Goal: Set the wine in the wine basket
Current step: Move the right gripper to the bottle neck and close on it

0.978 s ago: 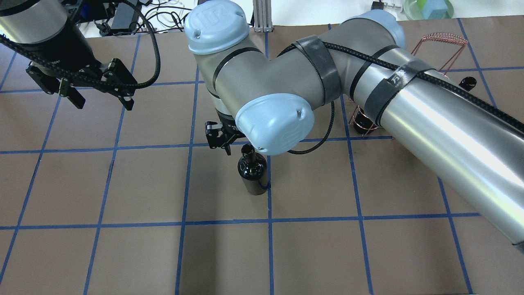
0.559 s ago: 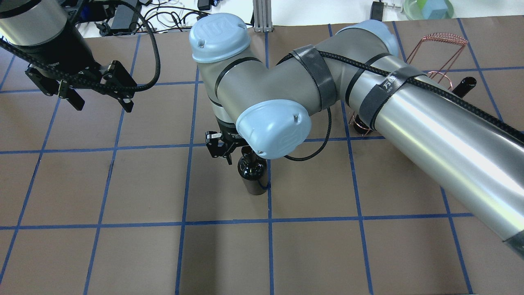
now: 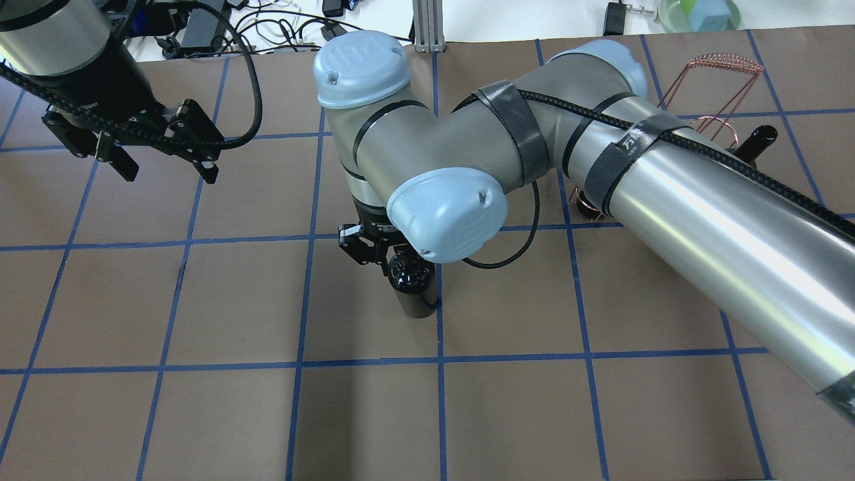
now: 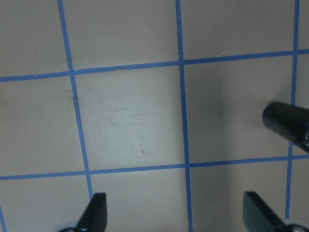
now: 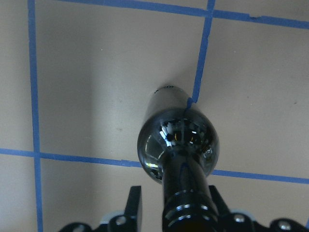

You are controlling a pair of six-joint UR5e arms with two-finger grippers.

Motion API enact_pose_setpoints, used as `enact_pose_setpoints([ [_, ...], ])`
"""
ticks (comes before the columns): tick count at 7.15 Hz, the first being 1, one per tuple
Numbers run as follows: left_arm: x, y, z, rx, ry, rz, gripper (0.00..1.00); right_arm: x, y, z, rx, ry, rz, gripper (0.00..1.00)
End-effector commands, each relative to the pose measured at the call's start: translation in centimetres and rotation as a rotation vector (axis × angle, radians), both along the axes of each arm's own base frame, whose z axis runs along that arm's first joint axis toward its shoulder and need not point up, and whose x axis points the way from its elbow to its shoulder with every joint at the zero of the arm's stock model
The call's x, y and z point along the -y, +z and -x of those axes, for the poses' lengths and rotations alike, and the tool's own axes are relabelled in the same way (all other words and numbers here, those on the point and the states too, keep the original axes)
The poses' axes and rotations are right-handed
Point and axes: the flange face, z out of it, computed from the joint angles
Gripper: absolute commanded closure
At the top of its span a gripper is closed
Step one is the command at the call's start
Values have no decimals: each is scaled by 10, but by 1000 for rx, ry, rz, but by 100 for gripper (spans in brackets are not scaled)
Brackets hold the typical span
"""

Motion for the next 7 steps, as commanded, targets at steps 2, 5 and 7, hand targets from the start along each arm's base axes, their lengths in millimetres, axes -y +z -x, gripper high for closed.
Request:
enact_pose_setpoints([
  [2, 0, 0, 0, -2, 1, 0, 0, 1, 1, 0, 8, 1, 3, 72],
  [5, -2, -1, 0, -2, 1, -2, 0, 1, 2, -2, 35, 1, -6, 99],
  [7, -3, -2, 1, -3, 3, -2, 0, 0, 5, -2, 35, -10, -6, 22],
])
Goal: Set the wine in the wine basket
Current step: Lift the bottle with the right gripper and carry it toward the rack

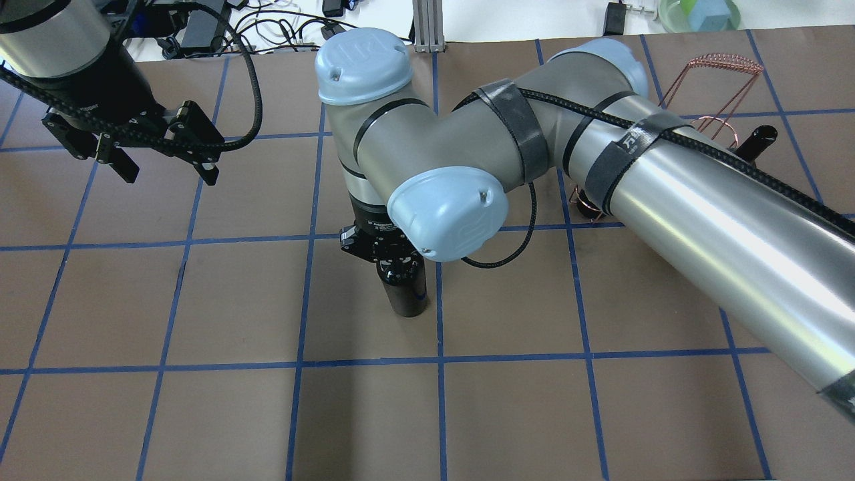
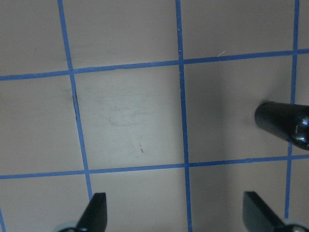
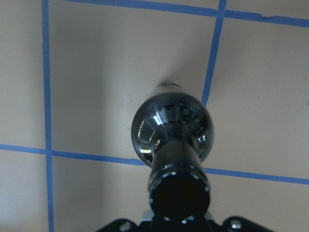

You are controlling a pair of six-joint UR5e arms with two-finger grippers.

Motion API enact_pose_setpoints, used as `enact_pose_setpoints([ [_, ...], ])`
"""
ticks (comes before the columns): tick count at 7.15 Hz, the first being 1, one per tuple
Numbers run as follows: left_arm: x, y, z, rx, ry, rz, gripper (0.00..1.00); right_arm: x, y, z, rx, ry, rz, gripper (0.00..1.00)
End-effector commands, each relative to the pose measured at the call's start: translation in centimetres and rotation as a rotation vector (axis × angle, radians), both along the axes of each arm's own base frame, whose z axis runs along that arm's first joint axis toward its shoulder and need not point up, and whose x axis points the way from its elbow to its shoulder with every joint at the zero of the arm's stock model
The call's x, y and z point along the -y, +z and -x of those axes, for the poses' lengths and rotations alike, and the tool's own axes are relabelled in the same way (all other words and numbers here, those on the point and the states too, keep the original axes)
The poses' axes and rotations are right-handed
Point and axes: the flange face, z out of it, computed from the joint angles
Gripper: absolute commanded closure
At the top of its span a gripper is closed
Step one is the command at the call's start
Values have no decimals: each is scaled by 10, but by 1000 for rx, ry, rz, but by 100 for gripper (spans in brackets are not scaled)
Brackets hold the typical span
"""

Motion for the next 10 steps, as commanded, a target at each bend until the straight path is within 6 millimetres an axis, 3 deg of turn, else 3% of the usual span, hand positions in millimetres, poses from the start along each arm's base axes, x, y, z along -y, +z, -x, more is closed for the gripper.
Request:
enact_pose_setpoints([
  [1, -1, -1, 0, 1, 0, -1, 0, -2, 4, 2, -2, -8, 1, 1],
  [6, -1, 0, 0, 1, 2, -1, 0, 5, 1, -3, 17, -19, 30, 2],
  [7, -2, 0, 0, -1, 2, 1, 0, 4, 2, -3, 17, -24, 30, 9],
  [10, -4, -2, 0, -1, 2, -6, 0, 3, 0, -2, 13, -26, 17, 46],
])
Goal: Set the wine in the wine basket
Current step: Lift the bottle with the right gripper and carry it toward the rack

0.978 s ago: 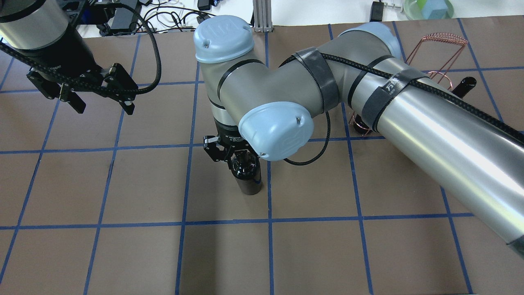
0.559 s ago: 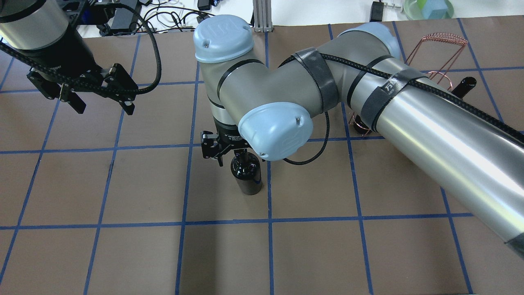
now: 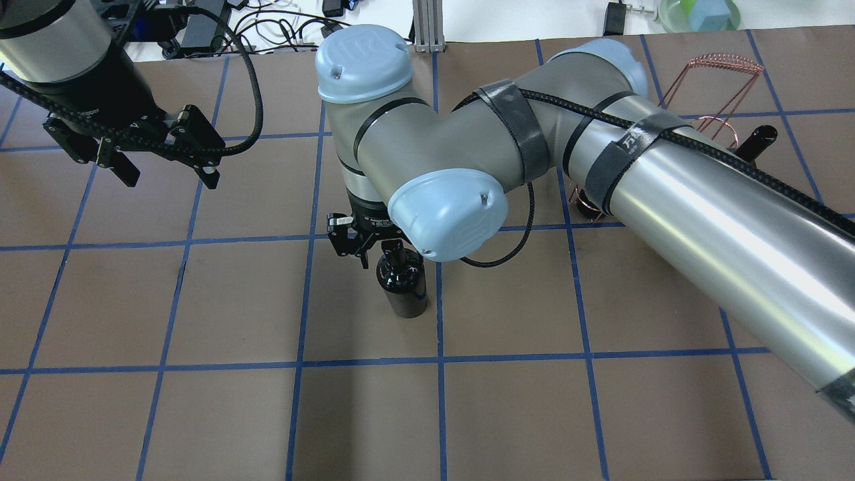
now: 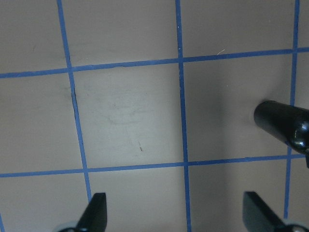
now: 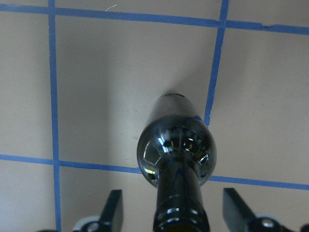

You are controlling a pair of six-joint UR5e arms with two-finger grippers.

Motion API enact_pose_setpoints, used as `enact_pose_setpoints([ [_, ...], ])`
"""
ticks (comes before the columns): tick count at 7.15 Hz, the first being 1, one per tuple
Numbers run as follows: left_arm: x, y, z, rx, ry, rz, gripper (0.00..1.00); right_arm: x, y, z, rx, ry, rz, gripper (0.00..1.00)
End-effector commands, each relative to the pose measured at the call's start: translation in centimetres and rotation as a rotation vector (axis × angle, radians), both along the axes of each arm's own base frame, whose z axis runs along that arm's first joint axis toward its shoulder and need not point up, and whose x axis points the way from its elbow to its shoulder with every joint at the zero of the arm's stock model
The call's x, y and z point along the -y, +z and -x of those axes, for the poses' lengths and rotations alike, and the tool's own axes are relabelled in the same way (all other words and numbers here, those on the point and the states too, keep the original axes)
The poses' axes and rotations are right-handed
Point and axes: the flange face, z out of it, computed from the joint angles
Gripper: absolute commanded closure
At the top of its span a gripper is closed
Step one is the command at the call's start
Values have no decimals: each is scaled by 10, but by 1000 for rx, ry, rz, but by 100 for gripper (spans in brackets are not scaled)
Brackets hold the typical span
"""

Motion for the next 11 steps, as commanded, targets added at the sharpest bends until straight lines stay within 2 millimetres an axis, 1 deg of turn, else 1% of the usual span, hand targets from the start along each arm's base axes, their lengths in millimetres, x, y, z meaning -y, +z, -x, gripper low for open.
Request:
enact_pose_setpoints([
  [1, -1, -1, 0, -2, 0, -2, 0, -1, -1, 0, -1, -2, -8, 68],
  [2, -1, -1, 0, -1, 0, -2, 0, -1, -1, 0, 2, -2, -10, 80],
  [3, -1, -1, 0, -1, 0, -2, 0, -1, -1, 0, 3, -2, -11, 89],
  [4, -1, -1, 0, 1, 0, -2, 0, 1, 0, 1, 18, -10, -19, 99],
  [6, -1, -1, 0, -1, 0, -2, 0, 1, 0, 2, 18, -11, -19, 100],
  [7, -1, -1, 0, -1, 0, -2, 0, 4, 4, 6, 19, -12, -12, 100],
  [9, -1, -1, 0, -1, 0, -2, 0, 15, 12, 21, 8, -26, 0, 100],
  [10, -1, -1, 0, -2, 2, -2, 0, 20, 20, 29, 10, -29, 14, 100],
  [11, -1, -1, 0, -2, 2, -2, 0, 27, 29, 44, -8, -30, 41, 100],
])
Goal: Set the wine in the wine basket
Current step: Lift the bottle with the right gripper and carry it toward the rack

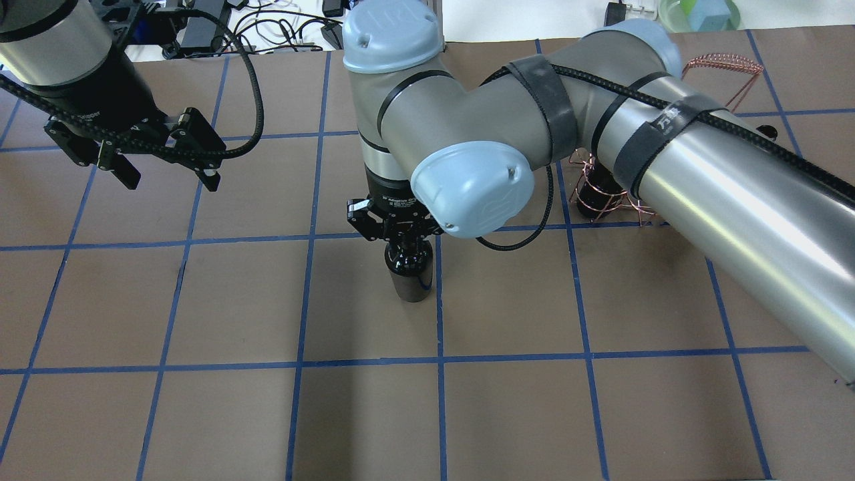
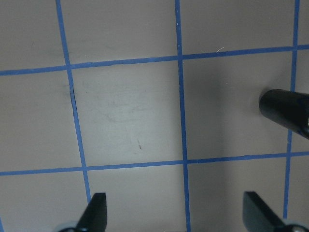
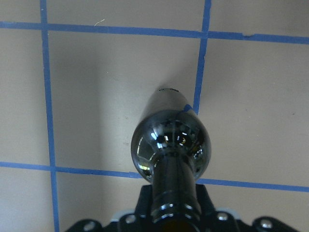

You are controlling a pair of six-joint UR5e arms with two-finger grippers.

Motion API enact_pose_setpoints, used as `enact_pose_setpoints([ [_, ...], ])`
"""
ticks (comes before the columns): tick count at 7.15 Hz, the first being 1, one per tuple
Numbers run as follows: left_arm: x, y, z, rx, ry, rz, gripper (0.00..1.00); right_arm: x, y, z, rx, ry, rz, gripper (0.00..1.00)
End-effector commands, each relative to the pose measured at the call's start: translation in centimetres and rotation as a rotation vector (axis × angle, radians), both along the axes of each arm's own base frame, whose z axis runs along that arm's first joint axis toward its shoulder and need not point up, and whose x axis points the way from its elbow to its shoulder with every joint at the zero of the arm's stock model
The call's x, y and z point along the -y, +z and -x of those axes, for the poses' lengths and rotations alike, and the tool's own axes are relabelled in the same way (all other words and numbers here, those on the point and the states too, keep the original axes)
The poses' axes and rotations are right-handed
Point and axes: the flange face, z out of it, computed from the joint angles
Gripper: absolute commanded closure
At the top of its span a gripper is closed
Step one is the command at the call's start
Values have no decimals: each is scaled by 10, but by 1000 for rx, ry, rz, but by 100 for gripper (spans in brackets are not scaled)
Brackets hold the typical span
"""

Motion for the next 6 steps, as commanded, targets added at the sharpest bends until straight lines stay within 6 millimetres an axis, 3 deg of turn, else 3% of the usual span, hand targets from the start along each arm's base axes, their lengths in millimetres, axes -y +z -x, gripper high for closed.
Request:
enact_pose_setpoints([
  [1, 0, 0, 0, 0, 1, 0, 0, 13, 23, 38, -21, -2, 35, 100],
  [4, -1, 1, 0, 0, 1, 2, 0, 32, 66, 137, -39, 29, 47, 100],
  [6, -1, 1, 0, 0, 1, 2, 0, 27, 90, 197, -51, 58, 21, 100],
])
